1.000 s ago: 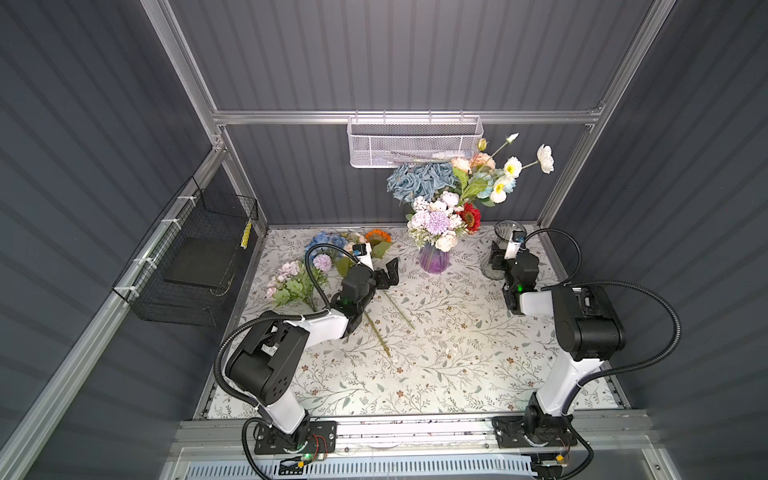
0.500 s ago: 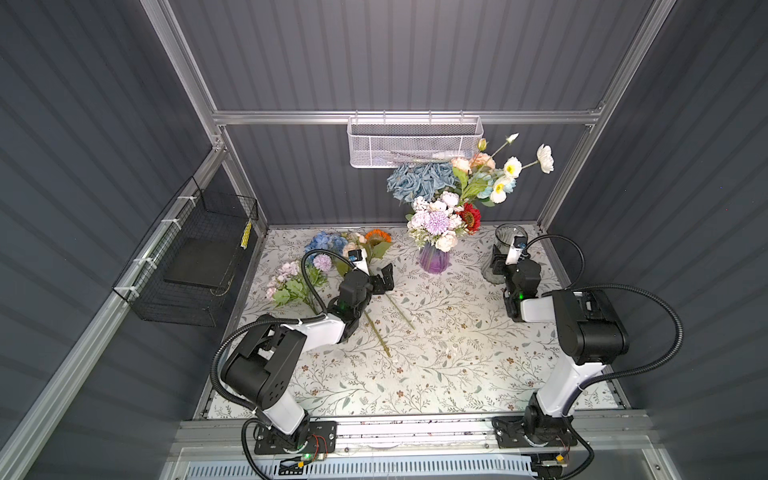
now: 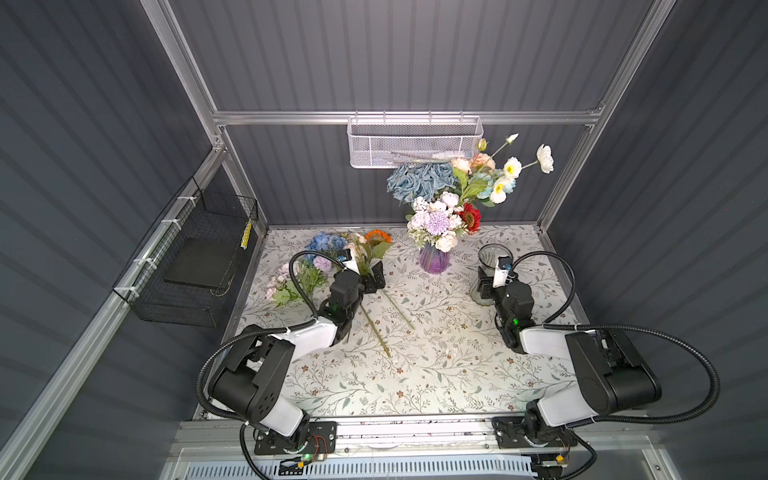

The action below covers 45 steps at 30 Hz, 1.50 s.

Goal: Arrange the flowers into the vase
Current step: 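Grasp the clear vase rim with the right gripper and slide it toward the filled vase, then release the clear vase and withdraw the right gripper while the left lowers to a stem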

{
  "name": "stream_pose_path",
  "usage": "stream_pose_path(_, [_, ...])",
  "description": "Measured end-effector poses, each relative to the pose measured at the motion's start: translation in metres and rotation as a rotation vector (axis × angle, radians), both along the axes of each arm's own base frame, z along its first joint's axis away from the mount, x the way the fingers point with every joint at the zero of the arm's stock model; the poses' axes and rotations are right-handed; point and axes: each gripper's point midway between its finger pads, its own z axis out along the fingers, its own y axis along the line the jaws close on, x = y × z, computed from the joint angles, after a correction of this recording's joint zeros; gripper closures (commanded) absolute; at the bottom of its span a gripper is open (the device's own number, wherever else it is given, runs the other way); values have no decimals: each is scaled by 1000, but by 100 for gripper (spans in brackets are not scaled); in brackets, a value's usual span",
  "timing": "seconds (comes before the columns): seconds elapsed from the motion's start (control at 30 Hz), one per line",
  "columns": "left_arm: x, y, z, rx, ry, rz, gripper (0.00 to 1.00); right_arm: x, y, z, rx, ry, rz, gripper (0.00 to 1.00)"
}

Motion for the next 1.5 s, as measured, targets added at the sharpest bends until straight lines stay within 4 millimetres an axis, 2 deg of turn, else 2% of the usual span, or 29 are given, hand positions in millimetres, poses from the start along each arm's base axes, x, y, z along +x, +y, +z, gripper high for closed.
stream_pose_path(0.17, [-2, 21, 13, -10, -14, 40, 0, -22, 46, 1, 4, 23, 93, 65])
stream_pose_path(0.43, [-20, 22, 2, 1, 32, 5, 0, -56, 113, 0, -12, 32, 224, 64])
stream_pose_path(0.6, [-28, 22, 2, 4, 47, -15, 0, -71, 144, 0, -18, 3, 279, 61])
stream_pose_path(0.8, [-34, 21, 2, 6, 65, -38, 0, -70, 154, 0, -5, -29, 273, 52])
stream_pose_path(1.0, [-38, 20, -10, 24, 110, -50, 0, -69, 157, 0, 1, -38, 270, 39])
stream_pose_path(1.13, [-41, 20, -17, 36, 143, -57, 0, -69, 157, 0, 1, -38, 267, 25])
stream_pose_path(1.27, [-45, 18, -27, 41, 193, -73, 0, -71, 157, 3, -4, -45, 261, 3])
stream_pose_path(1.5, [-50, 9, -31, -20, 285, -65, 0, -82, 154, 23, 25, -60, 258, 1])
